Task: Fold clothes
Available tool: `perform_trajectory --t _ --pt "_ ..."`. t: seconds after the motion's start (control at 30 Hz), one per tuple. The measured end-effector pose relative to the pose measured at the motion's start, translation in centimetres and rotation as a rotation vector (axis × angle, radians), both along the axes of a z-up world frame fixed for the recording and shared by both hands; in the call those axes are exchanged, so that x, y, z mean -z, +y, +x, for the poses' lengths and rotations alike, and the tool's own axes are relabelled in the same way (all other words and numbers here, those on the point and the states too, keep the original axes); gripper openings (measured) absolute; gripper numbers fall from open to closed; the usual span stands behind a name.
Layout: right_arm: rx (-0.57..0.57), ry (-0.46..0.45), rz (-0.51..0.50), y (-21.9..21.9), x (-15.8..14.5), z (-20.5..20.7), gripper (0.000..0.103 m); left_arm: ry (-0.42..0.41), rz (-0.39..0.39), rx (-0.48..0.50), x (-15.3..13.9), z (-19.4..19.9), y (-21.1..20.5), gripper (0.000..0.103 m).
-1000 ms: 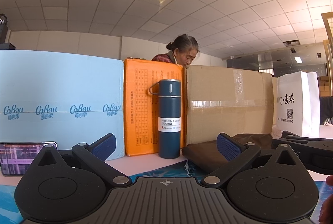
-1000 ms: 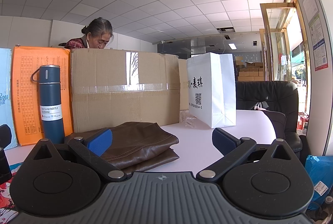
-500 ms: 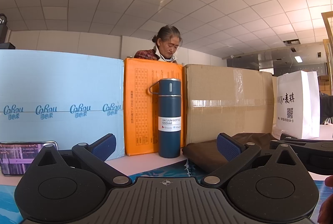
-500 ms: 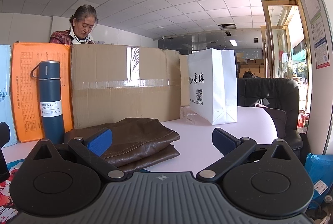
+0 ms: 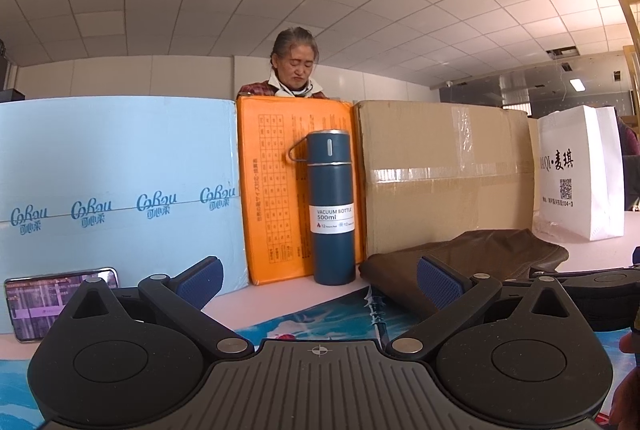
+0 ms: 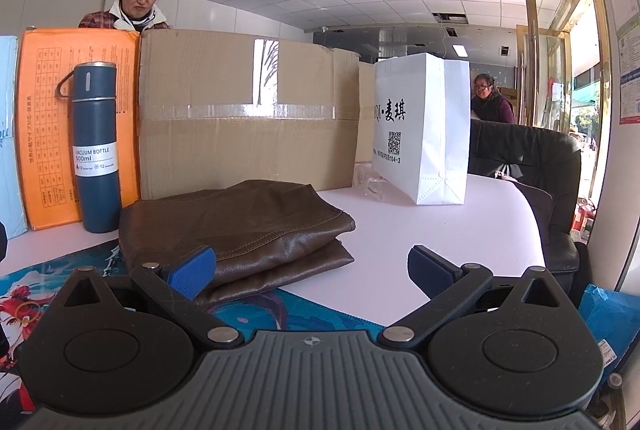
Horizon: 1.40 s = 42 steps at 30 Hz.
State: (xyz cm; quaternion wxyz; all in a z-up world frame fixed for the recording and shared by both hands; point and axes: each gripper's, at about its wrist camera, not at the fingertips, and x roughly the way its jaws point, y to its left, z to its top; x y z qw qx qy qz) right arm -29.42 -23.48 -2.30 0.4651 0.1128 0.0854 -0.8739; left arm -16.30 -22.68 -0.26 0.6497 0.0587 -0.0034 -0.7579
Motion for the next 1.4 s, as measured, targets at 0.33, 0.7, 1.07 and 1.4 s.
perform_trajectory --t 0.33,0.7,1.07,1.4 --pt "-0.007 -0.047 0.152 -2.4 1.0 -0.7 0.103 -0.051 0.112 -0.025 0.4 -0.7 -1.8 0.103" --pt "-0.005 -0.055 0.171 -2.7 1.1 -0.9 0.103 -0.057 0.288 -0.074 1.3 -0.3 -4.6 0.103" --pt "-0.011 -0.081 0.197 -3.1 1.4 -1.2 0.103 -0.060 0.336 -0.090 1.6 0.0 -5.2 0.103" --pt "-0.015 -0.095 0.219 -3.4 1.6 -1.4 0.103 -0.050 0.348 -0.094 1.7 0.0 -5.4 0.103"
